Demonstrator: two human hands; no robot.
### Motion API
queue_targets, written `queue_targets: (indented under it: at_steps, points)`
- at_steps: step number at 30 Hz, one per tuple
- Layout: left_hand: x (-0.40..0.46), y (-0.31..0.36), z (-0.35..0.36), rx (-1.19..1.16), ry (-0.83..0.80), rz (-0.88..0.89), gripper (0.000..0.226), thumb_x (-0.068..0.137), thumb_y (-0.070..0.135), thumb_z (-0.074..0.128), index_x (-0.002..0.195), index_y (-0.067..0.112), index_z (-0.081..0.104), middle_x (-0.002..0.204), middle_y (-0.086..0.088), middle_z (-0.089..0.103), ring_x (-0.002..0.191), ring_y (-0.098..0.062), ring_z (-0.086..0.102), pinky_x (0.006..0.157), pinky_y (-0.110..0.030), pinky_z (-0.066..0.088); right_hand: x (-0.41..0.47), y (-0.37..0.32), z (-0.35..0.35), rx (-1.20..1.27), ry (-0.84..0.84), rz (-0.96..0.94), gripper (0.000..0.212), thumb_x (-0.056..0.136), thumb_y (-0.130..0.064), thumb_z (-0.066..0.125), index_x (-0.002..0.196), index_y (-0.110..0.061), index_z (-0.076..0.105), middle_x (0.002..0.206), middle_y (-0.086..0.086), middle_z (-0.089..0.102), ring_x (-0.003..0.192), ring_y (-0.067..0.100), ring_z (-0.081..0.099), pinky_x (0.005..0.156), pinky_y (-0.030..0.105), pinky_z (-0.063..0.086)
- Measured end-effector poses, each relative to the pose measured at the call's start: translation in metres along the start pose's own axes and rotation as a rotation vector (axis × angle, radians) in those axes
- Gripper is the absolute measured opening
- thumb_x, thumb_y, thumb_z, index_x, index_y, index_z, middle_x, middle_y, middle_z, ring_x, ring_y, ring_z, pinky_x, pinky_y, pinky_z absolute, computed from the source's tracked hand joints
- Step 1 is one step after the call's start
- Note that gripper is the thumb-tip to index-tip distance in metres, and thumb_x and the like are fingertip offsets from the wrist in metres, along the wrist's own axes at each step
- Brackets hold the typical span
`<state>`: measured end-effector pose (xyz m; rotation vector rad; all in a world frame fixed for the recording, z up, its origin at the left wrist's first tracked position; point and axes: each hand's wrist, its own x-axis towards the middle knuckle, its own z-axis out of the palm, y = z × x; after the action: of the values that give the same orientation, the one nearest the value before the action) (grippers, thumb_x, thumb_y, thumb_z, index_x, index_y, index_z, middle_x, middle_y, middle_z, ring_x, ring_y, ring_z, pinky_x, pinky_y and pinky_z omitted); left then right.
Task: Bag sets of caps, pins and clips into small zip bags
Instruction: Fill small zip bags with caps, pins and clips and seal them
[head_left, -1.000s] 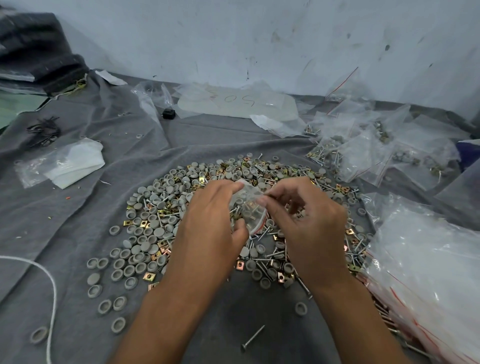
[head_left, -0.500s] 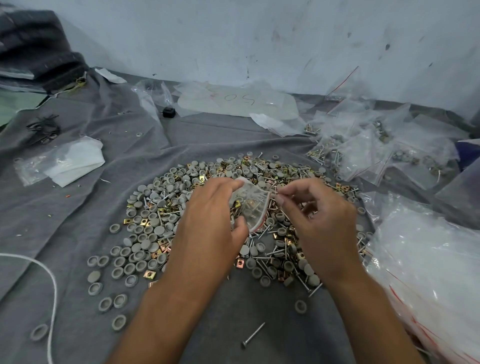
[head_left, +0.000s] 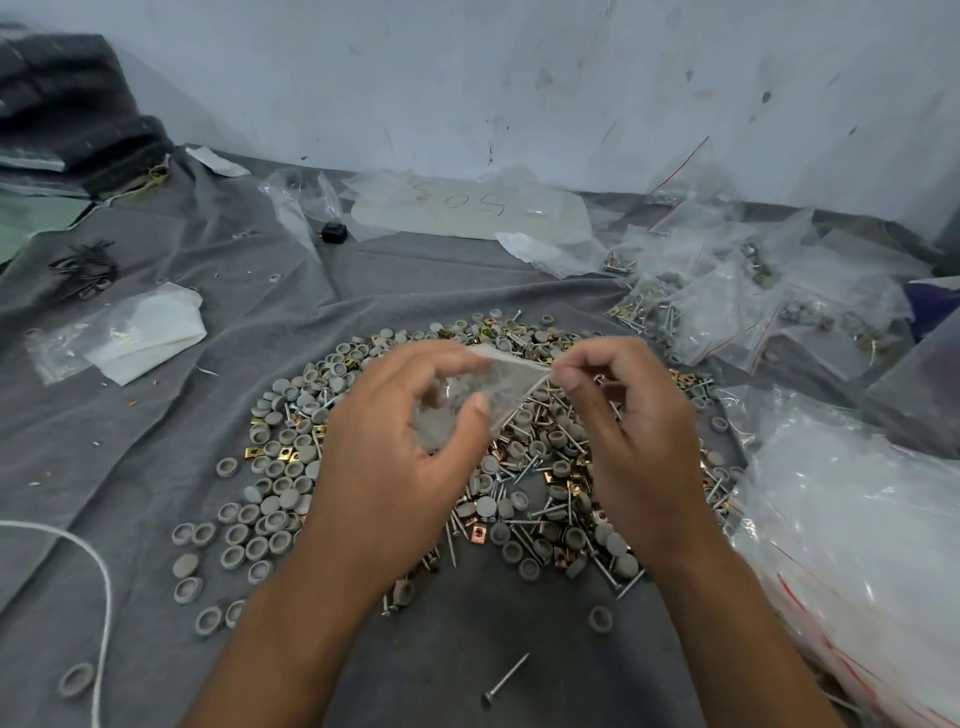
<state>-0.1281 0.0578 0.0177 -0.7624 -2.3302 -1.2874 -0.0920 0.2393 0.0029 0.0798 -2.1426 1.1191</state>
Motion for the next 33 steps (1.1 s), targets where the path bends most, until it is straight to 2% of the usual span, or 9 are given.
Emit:
queue_targets:
  at_steps: [4, 8, 10, 12, 14, 20, 26, 29, 33]
  points:
    - [0.002, -0.003, -0.008, -0.24, -0.09, 0.007, 0.028, 0.079, 0.043, 0.073, 0.106, 0.038, 0.066, 0.118, 0.019, 0.066, 0.106, -0.01, 0.064, 0.08, -0.014, 0.047, -0.001, -0.005, 0.0, 0.125, 0.055, 0.066, 0.008, 0.104, -0.029, 0.05, 0.101, -0.029, 0.057, 0.095, -0.002, 0.058, 0.086, 0.015, 0.056, 0.075, 0.028, 0.044]
    - [0.004, -0.007, -0.008, -0.457, 0.011, -0.063, 0.018, 0.081, 0.026, 0.078, 0.094, 0.034, 0.068, 0.104, 0.005, 0.073, 0.082, -0.028, 0.066, 0.067, -0.052, 0.057, -0.002, -0.008, -0.003, 0.246, 0.139, 0.121, 0.014, 0.101, -0.037, 0.045, 0.102, -0.026, 0.054, 0.093, -0.003, 0.055, 0.082, 0.002, 0.052, 0.073, 0.014, 0.042]
    - [0.006, -0.006, -0.008, -0.589, 0.081, -0.106, 0.018, 0.079, 0.029, 0.08, 0.092, 0.031, 0.069, 0.094, 0.001, 0.076, 0.078, -0.023, 0.068, 0.069, -0.041, 0.059, -0.001, -0.009, -0.004, 0.281, 0.148, 0.12, 0.016, 0.1, -0.037, 0.045, 0.102, -0.024, 0.054, 0.088, -0.008, 0.056, 0.079, -0.001, 0.052, 0.072, 0.01, 0.043]
    - [0.008, -0.003, -0.007, -0.736, 0.103, -0.158, 0.022, 0.074, 0.028, 0.083, 0.092, 0.03, 0.07, 0.088, -0.001, 0.076, 0.081, -0.012, 0.07, 0.073, -0.024, 0.057, -0.001, -0.011, -0.004, 0.346, 0.145, 0.134, 0.017, 0.099, -0.037, 0.044, 0.101, -0.024, 0.054, 0.083, -0.011, 0.059, 0.077, 0.0, 0.054, 0.072, 0.011, 0.045]
    - [0.009, -0.003, -0.005, -0.841, 0.119, -0.193, 0.024, 0.073, 0.024, 0.085, 0.092, 0.031, 0.071, 0.083, 0.001, 0.076, 0.078, -0.008, 0.07, 0.073, -0.017, 0.055, -0.001, -0.011, -0.003, 0.403, 0.134, 0.158, 0.018, 0.098, -0.038, 0.045, 0.1, -0.023, 0.055, 0.08, -0.012, 0.06, 0.075, 0.003, 0.055, 0.073, 0.016, 0.047]
    - [0.01, -0.01, -0.004, -0.971, 0.233, -0.318, 0.028, 0.065, 0.029, 0.084, 0.089, 0.034, 0.071, 0.077, 0.002, 0.068, 0.073, -0.01, 0.062, 0.072, -0.017, 0.052, -0.006, -0.015, -0.003, 0.436, -0.031, 0.218, 0.018, 0.098, -0.043, 0.054, 0.099, -0.028, 0.064, 0.076, -0.009, 0.06, 0.071, 0.009, 0.055, 0.067, 0.024, 0.05]
    - [0.009, -0.006, -0.002, -0.963, 0.191, -0.348, 0.029, 0.064, 0.027, 0.085, 0.084, 0.034, 0.065, 0.076, -0.002, 0.069, 0.074, -0.011, 0.063, 0.072, -0.018, 0.053, -0.006, -0.017, -0.001, 0.441, 0.043, 0.172, 0.013, 0.101, -0.032, 0.051, 0.098, -0.024, 0.061, 0.076, -0.019, 0.061, 0.071, -0.004, 0.055, 0.065, 0.01, 0.045]
    - [0.01, -0.003, -0.002, -0.967, 0.159, -0.366, 0.033, 0.063, 0.022, 0.093, 0.086, 0.03, 0.07, 0.079, -0.001, 0.074, 0.074, -0.008, 0.068, 0.071, -0.016, 0.053, -0.006, -0.015, 0.001, 0.457, 0.048, 0.181, 0.013, 0.102, -0.031, 0.05, 0.1, -0.024, 0.06, 0.077, -0.018, 0.062, 0.07, -0.005, 0.055, 0.065, 0.01, 0.046]
    - [0.011, 0.0, -0.004, -0.984, 0.216, -0.369, 0.024, 0.062, 0.029, 0.082, 0.084, 0.022, 0.074, 0.08, -0.001, 0.075, 0.074, -0.007, 0.069, 0.071, -0.015, 0.053, -0.005, -0.013, -0.003, 0.46, 0.026, 0.19, 0.008, 0.098, -0.033, 0.059, 0.102, -0.03, 0.065, 0.083, -0.015, 0.067, 0.077, 0.0, 0.061, 0.07, 0.013, 0.048]
